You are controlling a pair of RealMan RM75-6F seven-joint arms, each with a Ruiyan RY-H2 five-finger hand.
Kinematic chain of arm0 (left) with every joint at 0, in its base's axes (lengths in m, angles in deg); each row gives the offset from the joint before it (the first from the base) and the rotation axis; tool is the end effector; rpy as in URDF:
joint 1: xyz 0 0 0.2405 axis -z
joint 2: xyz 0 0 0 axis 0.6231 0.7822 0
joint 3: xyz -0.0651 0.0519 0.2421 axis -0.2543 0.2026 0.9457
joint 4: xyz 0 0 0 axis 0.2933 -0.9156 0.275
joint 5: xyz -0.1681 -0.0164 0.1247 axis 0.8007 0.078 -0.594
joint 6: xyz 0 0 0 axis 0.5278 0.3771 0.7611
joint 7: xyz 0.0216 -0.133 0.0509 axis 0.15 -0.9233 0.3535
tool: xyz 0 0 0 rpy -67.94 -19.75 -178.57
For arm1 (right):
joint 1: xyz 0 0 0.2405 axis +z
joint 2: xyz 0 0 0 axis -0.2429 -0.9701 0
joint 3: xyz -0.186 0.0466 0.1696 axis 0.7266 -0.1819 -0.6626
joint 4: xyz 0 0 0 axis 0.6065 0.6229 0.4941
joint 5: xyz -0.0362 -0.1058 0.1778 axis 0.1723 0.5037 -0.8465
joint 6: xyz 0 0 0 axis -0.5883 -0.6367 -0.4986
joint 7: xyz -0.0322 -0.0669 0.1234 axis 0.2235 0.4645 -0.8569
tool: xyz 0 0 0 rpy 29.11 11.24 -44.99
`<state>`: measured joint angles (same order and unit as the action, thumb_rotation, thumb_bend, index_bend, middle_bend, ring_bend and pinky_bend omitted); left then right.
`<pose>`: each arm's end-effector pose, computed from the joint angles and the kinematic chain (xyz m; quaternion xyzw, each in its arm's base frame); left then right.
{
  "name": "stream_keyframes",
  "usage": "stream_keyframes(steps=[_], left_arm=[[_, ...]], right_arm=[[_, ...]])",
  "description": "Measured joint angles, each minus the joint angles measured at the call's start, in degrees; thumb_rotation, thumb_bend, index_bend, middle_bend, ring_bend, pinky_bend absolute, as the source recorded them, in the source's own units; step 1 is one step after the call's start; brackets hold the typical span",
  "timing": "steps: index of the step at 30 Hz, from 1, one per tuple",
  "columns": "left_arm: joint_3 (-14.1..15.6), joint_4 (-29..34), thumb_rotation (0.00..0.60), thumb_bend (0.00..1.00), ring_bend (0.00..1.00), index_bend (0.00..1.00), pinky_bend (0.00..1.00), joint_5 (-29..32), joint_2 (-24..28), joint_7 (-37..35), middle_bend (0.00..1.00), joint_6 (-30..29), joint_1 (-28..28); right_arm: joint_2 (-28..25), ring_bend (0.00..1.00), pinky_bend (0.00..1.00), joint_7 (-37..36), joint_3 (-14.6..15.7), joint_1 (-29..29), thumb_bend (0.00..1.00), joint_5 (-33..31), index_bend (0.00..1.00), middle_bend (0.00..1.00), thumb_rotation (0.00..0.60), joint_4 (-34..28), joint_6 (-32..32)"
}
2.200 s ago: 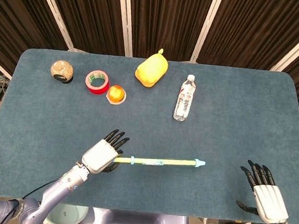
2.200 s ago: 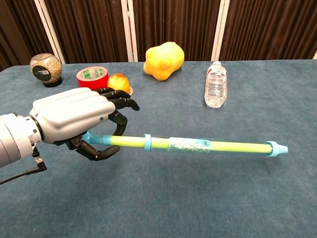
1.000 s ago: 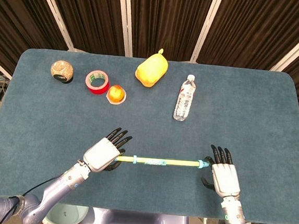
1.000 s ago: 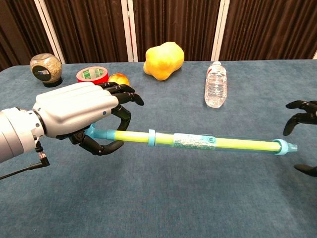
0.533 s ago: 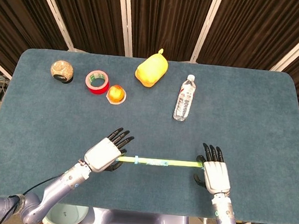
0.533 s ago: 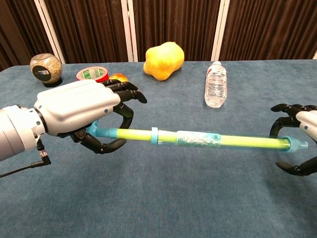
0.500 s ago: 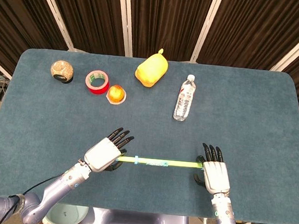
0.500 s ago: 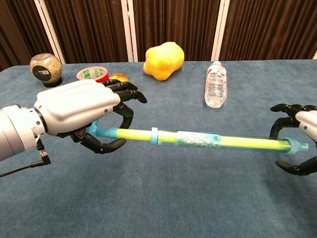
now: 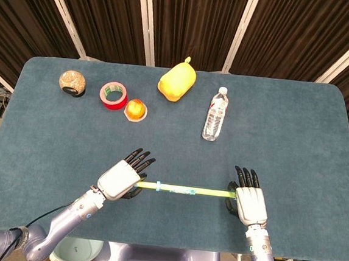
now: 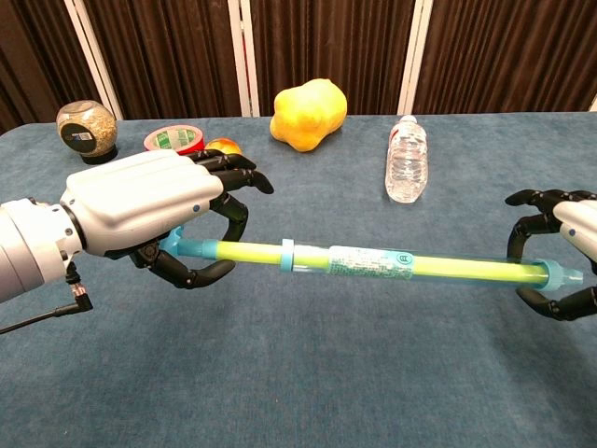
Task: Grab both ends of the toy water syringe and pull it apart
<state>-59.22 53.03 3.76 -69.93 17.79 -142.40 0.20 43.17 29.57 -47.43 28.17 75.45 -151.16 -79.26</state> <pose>-0.1116 0.2606 -0.0297 -0.8311 -0.1916 -0.3927 0.3440 -0.2075 -0.2172 -0.0002 0.6579 -0.4016 0.3407 0.5383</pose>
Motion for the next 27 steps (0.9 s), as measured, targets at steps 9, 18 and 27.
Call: stream_keyframes(steps=[9, 18, 27], left_arm=[[0.0, 0.1, 0.6, 0.45, 0.0, 0.58, 0.07, 0.2, -0.2, -0.1, 0.1, 0.1, -0.3], [0.0, 0.9, 0.6, 0.45, 0.0, 0.58, 0.07, 0.1, 0.7, -0.3, 0.1, 0.1, -0.4], [0.2, 0.9, 0.6, 0.45, 0.0, 0.58, 0.07, -0.4, 2.1, -1.1, 0.1, -0.2, -0.9]], right_arm=[[-0.6, 0.08, 0.0, 0.3, -0.3, 0.5, 0.59, 0.0, 0.69, 0.17, 0.6, 0.1, -0.6], [-2.0, 0.09, 0.0, 0.4, -1.0, 0.9, 0.6, -1.3, 0.73, 0.2, 0.6, 0.9, -1.2], [-3.4, 0.1, 0.0, -0.6, -2.3, 1.1, 0.6, -3.5, 0.74, 0.2, 0.6, 3.3, -1.5]])
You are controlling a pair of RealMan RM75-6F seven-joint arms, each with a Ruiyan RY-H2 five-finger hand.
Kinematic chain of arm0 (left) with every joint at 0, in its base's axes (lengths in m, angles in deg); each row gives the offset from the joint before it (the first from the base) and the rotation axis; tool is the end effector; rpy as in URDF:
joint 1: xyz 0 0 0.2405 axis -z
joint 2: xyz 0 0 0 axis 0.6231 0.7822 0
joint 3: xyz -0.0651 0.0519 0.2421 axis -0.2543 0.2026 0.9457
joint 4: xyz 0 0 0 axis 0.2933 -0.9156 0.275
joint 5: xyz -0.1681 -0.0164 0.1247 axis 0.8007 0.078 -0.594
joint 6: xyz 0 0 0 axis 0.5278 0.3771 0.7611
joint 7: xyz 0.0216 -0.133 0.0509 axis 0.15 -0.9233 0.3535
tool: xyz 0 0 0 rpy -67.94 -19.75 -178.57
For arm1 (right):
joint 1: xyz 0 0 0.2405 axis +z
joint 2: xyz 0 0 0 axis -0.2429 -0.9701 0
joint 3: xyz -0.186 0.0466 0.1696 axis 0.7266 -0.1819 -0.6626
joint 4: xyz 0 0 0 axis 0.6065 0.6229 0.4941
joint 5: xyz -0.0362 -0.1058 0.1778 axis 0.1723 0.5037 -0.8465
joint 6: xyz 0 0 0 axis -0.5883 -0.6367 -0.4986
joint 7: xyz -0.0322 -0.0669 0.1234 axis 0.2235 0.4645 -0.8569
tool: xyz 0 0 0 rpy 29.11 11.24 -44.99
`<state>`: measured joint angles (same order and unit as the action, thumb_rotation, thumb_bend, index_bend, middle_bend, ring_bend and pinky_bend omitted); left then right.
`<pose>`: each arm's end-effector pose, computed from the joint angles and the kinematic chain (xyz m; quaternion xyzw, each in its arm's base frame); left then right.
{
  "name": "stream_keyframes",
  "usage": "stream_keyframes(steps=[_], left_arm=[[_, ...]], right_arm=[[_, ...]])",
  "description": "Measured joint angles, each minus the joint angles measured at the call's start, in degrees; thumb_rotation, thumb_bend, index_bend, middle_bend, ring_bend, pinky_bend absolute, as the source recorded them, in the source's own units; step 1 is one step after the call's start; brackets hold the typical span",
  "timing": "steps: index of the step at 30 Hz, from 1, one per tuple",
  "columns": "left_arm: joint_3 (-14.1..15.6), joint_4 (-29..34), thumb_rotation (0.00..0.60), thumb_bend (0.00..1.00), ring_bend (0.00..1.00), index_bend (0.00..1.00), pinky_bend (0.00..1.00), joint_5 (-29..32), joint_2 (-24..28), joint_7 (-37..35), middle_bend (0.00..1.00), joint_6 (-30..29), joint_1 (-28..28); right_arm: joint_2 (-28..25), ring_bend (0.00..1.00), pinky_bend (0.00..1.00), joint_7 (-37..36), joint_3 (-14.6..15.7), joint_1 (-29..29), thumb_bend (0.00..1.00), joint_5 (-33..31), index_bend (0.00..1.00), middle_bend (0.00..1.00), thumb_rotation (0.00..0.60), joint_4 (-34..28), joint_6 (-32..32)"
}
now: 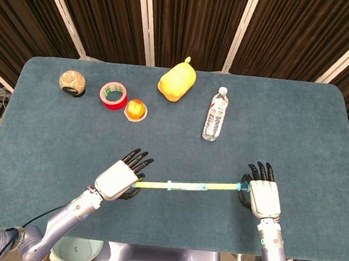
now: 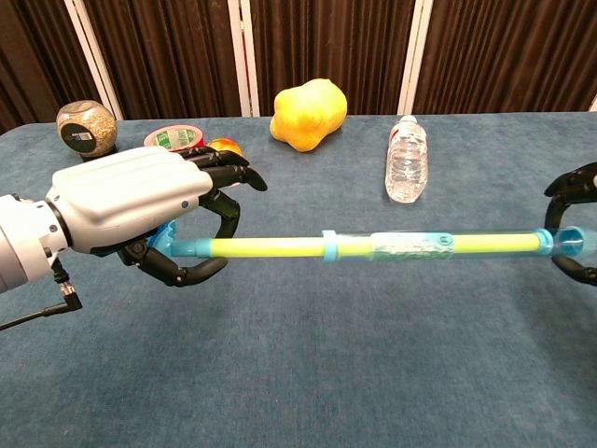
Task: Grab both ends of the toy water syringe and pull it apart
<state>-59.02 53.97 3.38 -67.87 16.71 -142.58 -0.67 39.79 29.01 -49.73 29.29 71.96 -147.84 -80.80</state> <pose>-0.1193 0.2609 -0.0205 -0.8294 -0.1978 -0.3892 0.3486 -0.2366 -0.2375 0.0261 0.6373 -0.3797 0.3142 0.5924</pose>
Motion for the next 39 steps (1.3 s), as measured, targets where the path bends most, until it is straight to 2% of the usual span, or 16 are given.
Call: stream_keyframes(steps=[19, 39], left_arm=[[1.0, 0.5, 0.6, 0.45, 0.0, 0.58, 0.07, -2.9, 7.1, -4.3, 0.1, -1.9, -1.6], [1.3, 0.6, 0.6, 0.45, 0.0, 0.58, 0.07, -4.5, 10.0, -6.2, 0.1, -2.7, -3.0]], right_arm=[[-5.0, 0.1, 0.0, -3.0, -5.7, 1.0, 0.6, -7.4, 0.75, 0.21, 0.6, 4.4, -0.1], [-10.3, 0.1, 0.0, -5.3, -6.9, 0.9, 0.6, -11.1, 0.75, 0.21, 0.6, 4.5, -0.8]])
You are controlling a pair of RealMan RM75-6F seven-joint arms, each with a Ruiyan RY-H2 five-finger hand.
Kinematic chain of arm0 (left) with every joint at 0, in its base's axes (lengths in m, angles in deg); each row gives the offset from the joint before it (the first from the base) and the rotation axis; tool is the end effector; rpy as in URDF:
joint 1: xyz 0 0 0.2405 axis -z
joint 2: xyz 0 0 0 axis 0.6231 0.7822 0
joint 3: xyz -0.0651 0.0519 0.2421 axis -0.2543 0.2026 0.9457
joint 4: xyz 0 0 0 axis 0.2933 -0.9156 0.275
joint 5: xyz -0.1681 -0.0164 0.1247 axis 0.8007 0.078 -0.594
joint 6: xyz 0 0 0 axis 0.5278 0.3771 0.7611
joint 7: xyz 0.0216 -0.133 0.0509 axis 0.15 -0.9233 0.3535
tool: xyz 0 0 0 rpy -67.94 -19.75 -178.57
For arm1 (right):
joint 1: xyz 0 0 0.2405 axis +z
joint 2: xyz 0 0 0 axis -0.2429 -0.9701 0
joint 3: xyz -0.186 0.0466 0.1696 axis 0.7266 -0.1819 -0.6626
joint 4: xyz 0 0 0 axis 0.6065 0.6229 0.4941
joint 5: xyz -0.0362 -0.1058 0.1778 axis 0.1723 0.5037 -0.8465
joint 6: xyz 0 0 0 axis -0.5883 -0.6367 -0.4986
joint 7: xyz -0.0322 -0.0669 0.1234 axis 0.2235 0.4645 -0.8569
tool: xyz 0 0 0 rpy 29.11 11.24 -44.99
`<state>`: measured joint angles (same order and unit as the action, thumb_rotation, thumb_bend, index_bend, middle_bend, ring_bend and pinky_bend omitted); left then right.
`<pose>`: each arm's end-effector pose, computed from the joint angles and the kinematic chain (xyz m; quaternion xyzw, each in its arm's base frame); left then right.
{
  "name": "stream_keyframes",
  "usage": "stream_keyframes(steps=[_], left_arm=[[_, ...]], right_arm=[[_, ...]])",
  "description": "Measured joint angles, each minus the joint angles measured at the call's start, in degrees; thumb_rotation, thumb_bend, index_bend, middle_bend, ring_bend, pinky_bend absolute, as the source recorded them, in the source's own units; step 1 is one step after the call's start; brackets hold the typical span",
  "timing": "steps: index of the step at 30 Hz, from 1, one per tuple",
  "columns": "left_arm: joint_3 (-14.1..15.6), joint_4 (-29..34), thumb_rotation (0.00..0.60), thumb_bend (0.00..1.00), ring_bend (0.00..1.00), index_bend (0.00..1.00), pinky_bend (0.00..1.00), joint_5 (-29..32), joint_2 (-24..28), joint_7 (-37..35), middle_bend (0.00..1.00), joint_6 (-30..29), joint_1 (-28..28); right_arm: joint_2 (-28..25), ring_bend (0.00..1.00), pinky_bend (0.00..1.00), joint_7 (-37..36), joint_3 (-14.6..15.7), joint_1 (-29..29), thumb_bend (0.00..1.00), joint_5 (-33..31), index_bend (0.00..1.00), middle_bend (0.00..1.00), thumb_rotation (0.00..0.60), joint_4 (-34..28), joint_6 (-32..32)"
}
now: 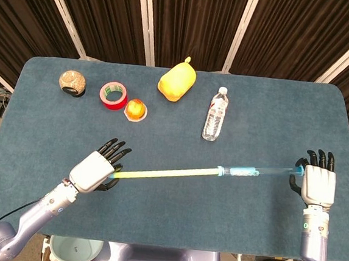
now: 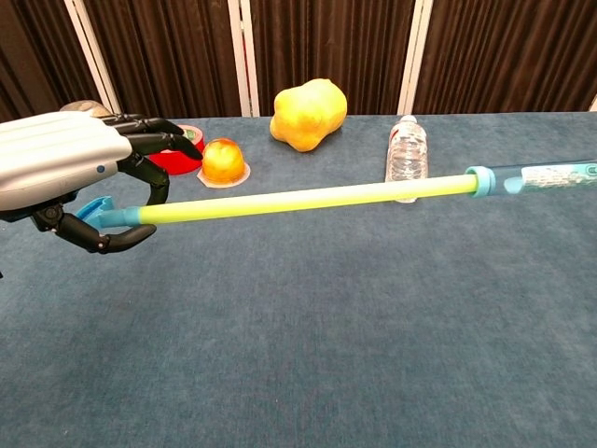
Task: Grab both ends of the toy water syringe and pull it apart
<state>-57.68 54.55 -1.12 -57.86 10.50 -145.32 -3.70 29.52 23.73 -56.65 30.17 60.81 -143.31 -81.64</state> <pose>-0.1582 0.2683 0.0291 -0.8233 -0.1880 -0.3743 0.3830 -0.2982 -0.2741 0.1138 0.5455 -0.3736 0.2745 0.6982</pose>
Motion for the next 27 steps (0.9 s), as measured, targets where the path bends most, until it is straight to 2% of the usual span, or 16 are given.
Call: stream_keyframes(steps=[11, 13, 15, 18, 20, 23, 27], left_arm=[[0.2, 0.0, 0.6, 0.45, 0.0, 0.58, 0.07, -0.2, 0.1, 0.0, 0.1, 0.3, -0.4], [0.2, 0.0, 0.6, 0.44, 0.0, 0.56, 0.07, -0.2, 0.1, 0.1, 0.1, 0.4, -0.5], [0.2, 0.0, 0.6, 0.4, 0.0, 0.5, 0.07, -0.2, 0.1, 0.1, 0.08, 0.5, -0.5], [0.2, 0.1, 0.6, 0.24, 0.0, 0.27, 0.05, 0.1, 0.1, 0.2, 0.03, 0.7, -0.5], [0.2, 0.5, 0.6, 0.15, 0.0, 0.16, 0.04, 0.6, 0.2, 0.3, 0.01, 1.1, -0.5], [0.1, 1.7, 0.6, 0.07, 0.0, 0.07, 0.04, 1.9, 0.5, 1.0, 0.0, 1.8, -0.6], [0.2, 3.5, 0.6, 0.05, 0.0, 0.03, 0.04, 2.6, 1.1, 1.1, 0.0, 1.9, -1.1]], right_arm=[[-0.5, 0.1, 0.0, -1.2, 0.6, 0.0, 0.6, -1.2, 0.75, 0.21, 0.6, 1.3, 0.4], [-0.6, 0.09, 0.0, -1.5, 0.6, -0.1, 0.57, -1.4, 0.73, 0.18, 0.6, 1.3, 0.5], [-0.7, 0.07, 0.0, -1.7, 0.7, -0.1, 0.5, -1.5, 0.6, 0.13, 0.6, 1.3, 0.6], [-1.2, 0.01, 0.0, -1.6, 1.2, -0.1, 0.33, -1.6, 0.23, 0.01, 0.6, 0.9, 1.2], [-1.7, 0.0, 0.0, -1.6, 1.7, -0.2, 0.29, -1.5, 0.11, 0.0, 0.6, 0.2, 1.7], [-2.8, 0.0, 0.0, -1.2, 2.6, -0.3, 0.24, -1.3, 0.05, 0.0, 0.6, -1.4, 2.4], [-4.1, 0.0, 0.0, -0.3, 3.7, -0.5, 0.22, -1.1, 0.02, 0.0, 0.6, -4.0, 2.5]])
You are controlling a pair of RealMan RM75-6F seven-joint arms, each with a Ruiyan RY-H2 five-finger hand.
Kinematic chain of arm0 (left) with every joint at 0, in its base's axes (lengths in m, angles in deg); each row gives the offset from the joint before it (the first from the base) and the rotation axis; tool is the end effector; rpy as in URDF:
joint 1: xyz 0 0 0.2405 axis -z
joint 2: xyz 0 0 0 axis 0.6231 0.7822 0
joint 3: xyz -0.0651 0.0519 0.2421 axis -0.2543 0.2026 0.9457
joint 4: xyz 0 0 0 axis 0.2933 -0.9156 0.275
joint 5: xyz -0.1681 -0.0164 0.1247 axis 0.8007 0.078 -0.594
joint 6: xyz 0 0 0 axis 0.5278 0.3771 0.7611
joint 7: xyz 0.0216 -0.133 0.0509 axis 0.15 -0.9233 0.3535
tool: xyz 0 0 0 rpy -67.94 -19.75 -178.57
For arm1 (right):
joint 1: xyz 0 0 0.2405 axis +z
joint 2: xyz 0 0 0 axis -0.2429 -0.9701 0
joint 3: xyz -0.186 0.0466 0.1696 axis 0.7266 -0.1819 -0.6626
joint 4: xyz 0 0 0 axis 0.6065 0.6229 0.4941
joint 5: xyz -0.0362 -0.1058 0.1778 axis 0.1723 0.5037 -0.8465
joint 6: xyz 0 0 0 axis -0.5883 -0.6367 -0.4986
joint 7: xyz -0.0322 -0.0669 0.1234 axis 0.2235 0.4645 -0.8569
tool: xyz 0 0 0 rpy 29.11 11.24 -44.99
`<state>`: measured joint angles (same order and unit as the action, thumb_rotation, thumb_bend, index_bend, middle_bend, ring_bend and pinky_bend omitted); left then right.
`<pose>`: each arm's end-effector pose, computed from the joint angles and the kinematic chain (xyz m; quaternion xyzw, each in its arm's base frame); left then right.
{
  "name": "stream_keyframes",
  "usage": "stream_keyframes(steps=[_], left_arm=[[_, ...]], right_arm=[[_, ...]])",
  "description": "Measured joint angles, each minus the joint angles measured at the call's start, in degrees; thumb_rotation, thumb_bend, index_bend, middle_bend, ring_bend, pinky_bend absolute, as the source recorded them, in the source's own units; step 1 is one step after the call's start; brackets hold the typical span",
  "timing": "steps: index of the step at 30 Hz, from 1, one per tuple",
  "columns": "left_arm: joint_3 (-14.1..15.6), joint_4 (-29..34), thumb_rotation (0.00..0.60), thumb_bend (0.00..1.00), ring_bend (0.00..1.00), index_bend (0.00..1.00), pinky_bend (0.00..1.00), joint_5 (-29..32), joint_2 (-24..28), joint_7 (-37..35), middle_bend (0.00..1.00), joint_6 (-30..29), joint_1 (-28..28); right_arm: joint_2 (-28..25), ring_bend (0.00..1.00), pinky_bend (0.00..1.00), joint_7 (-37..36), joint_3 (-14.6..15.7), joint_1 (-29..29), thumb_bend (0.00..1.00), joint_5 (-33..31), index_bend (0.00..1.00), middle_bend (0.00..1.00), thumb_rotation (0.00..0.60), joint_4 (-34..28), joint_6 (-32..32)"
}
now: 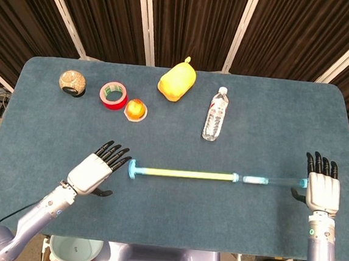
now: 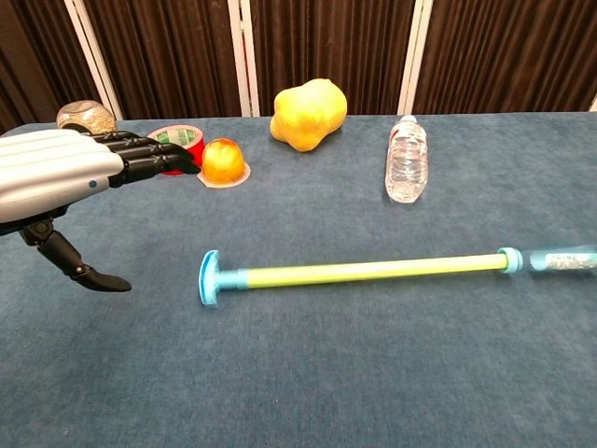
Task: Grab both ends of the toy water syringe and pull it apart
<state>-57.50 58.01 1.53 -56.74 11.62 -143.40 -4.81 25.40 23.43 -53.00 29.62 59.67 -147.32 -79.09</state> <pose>-0.1602 0.2593 0.0286 -0.8245 -0.2209 -0.3591 0.3774 -0.3037 -0.2580 0.1144 0.5744 -0.3953 0.2445 0.6738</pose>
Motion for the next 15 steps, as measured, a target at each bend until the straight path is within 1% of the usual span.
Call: stream_keyframes(steps=[8, 11, 15], left_arm=[[0.3, 1.3, 0.6, 0.05, 0.0, 0.02, 0.04, 0.3, 1.3, -0.8, 0.0, -1.4, -1.3], [0.7, 2.1, 0.6, 0.05, 0.0, 0.02, 0.04, 0.7, 2.3, -1.8, 0.0, -3.2, -2.8], [1.5, 3.2, 0.6, 0.05, 0.0, 0.02, 0.04, 1.1, 3.9, -3.8, 0.0, -6.8, -5.9]], right_arm=[[-1.4, 0.0, 0.0, -0.5, 1.3, -0.6, 0.21, 0.8, 0.02, 0.0, 0.6, -2.7, -0.2], [-2.2, 0.0, 0.0, -1.6, 2.4, -1.2, 0.22, 2.5, 0.02, 0.0, 0.6, -4.0, -0.2], [-3.9, 0.0, 0.0, -3.7, 4.9, -2.5, 0.19, 6.7, 0.02, 0.0, 0.6, -6.2, -0.6]])
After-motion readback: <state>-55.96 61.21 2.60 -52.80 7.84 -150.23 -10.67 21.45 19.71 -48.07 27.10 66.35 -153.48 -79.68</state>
